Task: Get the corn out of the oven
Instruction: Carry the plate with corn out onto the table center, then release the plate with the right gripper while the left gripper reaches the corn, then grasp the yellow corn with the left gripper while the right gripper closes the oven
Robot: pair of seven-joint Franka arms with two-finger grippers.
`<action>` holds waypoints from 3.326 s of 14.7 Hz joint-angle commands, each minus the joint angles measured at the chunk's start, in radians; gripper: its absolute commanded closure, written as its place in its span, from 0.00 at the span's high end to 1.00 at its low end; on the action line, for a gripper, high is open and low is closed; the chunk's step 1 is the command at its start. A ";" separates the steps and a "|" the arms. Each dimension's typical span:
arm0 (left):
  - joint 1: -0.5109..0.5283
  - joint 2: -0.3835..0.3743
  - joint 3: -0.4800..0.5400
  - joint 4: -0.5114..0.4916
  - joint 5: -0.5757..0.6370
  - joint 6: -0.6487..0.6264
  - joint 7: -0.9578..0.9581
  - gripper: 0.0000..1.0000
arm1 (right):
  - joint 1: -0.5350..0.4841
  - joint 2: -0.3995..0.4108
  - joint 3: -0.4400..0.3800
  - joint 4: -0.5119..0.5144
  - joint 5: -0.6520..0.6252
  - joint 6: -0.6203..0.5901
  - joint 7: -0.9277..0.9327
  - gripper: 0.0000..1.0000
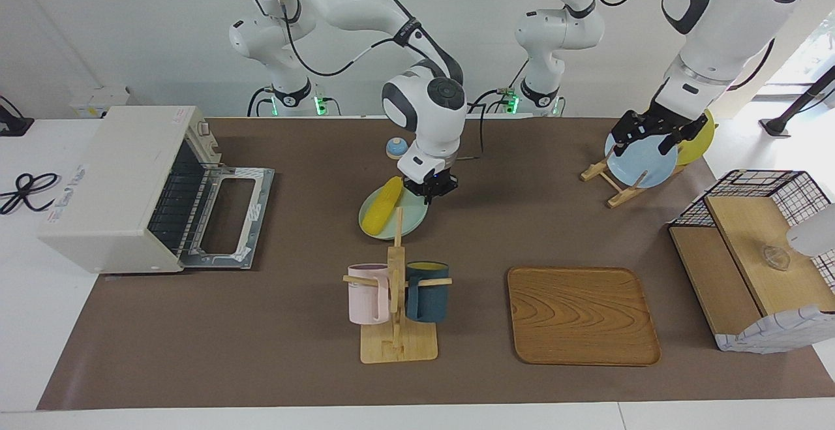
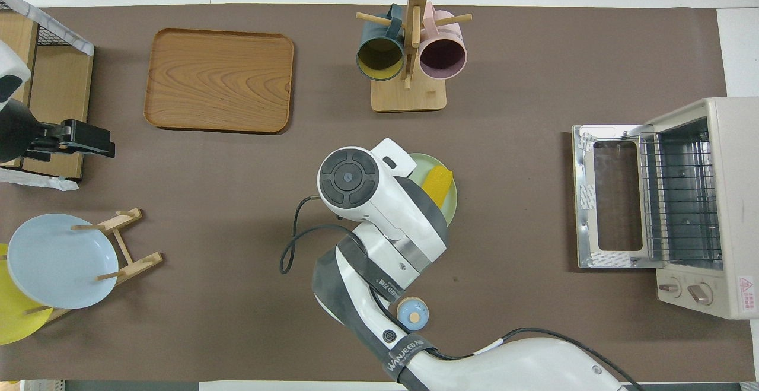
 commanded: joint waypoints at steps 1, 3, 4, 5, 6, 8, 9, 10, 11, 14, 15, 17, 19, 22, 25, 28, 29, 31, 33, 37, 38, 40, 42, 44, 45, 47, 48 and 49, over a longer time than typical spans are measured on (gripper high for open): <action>0.013 -0.015 -0.008 -0.011 0.017 0.002 0.001 1.00 | -0.020 -0.005 0.003 0.027 0.076 0.015 0.021 0.08; 0.013 -0.015 -0.008 -0.012 0.017 0.005 0.001 1.00 | -0.023 -0.003 0.003 0.029 0.100 0.058 0.019 0.33; 0.013 -0.015 -0.008 -0.012 0.017 0.005 0.001 1.00 | -0.018 -0.003 0.001 0.033 0.085 0.058 0.010 0.48; 0.013 -0.015 -0.008 -0.012 0.015 0.005 0.001 1.00 | -0.023 -0.006 0.000 0.033 0.074 0.055 -0.006 0.53; 0.013 -0.015 -0.008 -0.012 0.017 0.009 0.000 1.00 | -0.027 -0.017 -0.008 0.035 0.034 0.032 -0.034 0.52; 0.013 -0.015 -0.008 -0.012 0.015 0.011 0.000 1.00 | -0.087 -0.067 -0.014 0.026 -0.026 -0.075 -0.082 0.22; 0.013 -0.015 -0.008 -0.012 0.015 0.011 0.000 1.00 | -0.114 -0.092 -0.014 0.022 -0.026 -0.124 -0.112 0.04; 0.013 -0.015 -0.008 -0.014 0.017 0.009 0.000 1.00 | -0.142 -0.124 -0.016 0.000 -0.029 -0.167 -0.157 0.00; 0.010 -0.016 -0.011 -0.015 0.015 0.011 0.000 1.00 | -0.185 -0.158 -0.016 -0.055 -0.043 -0.177 -0.230 0.00; -0.029 -0.019 -0.017 -0.023 0.014 0.015 0.006 1.00 | -0.292 -0.218 -0.014 -0.222 -0.083 -0.123 -0.272 0.00; -0.070 -0.027 -0.017 -0.041 0.008 0.020 0.003 1.00 | -0.312 -0.238 -0.016 -0.291 -0.084 -0.087 -0.274 0.00; -0.173 -0.036 -0.017 -0.090 -0.014 0.055 -0.012 1.00 | -0.390 -0.267 -0.016 -0.394 -0.115 -0.022 -0.325 0.00; -0.247 -0.047 -0.017 -0.124 -0.056 0.075 -0.026 1.00 | -0.447 -0.279 -0.016 -0.441 -0.158 -0.007 -0.343 0.00; -0.350 -0.038 -0.017 -0.173 -0.124 0.174 -0.060 1.00 | -0.495 -0.304 -0.016 -0.516 -0.196 0.039 -0.343 0.00; -0.462 0.052 -0.017 -0.201 -0.156 0.328 -0.126 1.00 | -0.520 -0.313 -0.016 -0.573 -0.221 0.110 -0.349 0.00; -0.548 0.183 -0.016 -0.199 -0.166 0.483 -0.156 1.00 | -0.558 -0.316 -0.016 -0.579 -0.288 0.118 -0.367 0.00; -0.556 0.213 -0.017 -0.196 -0.169 0.521 -0.163 1.00 | -0.567 -0.314 -0.016 -0.579 -0.300 0.116 -0.373 0.00; -0.597 0.284 -0.017 -0.190 -0.170 0.608 -0.170 1.00 | -0.572 -0.314 -0.016 -0.571 -0.362 0.101 -0.379 0.00; -0.635 0.335 -0.014 -0.190 -0.170 0.653 -0.198 1.00 | -0.573 -0.308 -0.014 -0.527 -0.435 0.037 -0.396 0.00; -0.664 0.375 -0.016 -0.180 -0.170 0.695 -0.216 1.00 | -0.613 -0.339 -0.013 -0.374 -0.433 -0.178 -0.626 0.00; -0.668 0.387 -0.016 -0.181 -0.170 0.719 -0.218 1.00 | -0.628 -0.359 -0.013 -0.363 -0.426 -0.203 -0.676 0.00; -0.684 0.431 -0.014 -0.172 -0.170 0.788 -0.238 1.00 | -0.673 -0.411 -0.013 -0.363 -0.422 -0.233 -0.759 0.00; -0.688 0.438 -0.014 -0.173 -0.170 0.793 -0.239 1.00 | -0.699 -0.448 -0.014 -0.363 -0.373 -0.261 -0.838 0.00; -0.698 0.439 -0.014 -0.178 -0.170 0.798 -0.247 1.00 | -0.727 -0.478 -0.014 -0.363 -0.350 -0.284 -0.901 0.00; -0.700 0.439 -0.014 -0.180 -0.170 0.793 -0.259 1.00 | -0.730 -0.483 -0.014 -0.363 -0.335 -0.284 -0.931 0.00; -0.714 0.439 -0.013 -0.180 -0.170 0.792 -0.285 0.66 | -0.728 -0.505 -0.013 -0.361 -0.331 -0.299 -0.941 0.00; -0.717 0.438 -0.013 -0.180 -0.170 0.790 -0.305 0.38 | -0.730 -0.518 -0.013 -0.361 -0.330 -0.315 -0.947 0.00; -0.717 0.438 -0.013 -0.178 -0.170 0.787 -0.324 0.20 | -0.730 -0.526 -0.013 -0.361 -0.330 -0.322 -0.964 0.00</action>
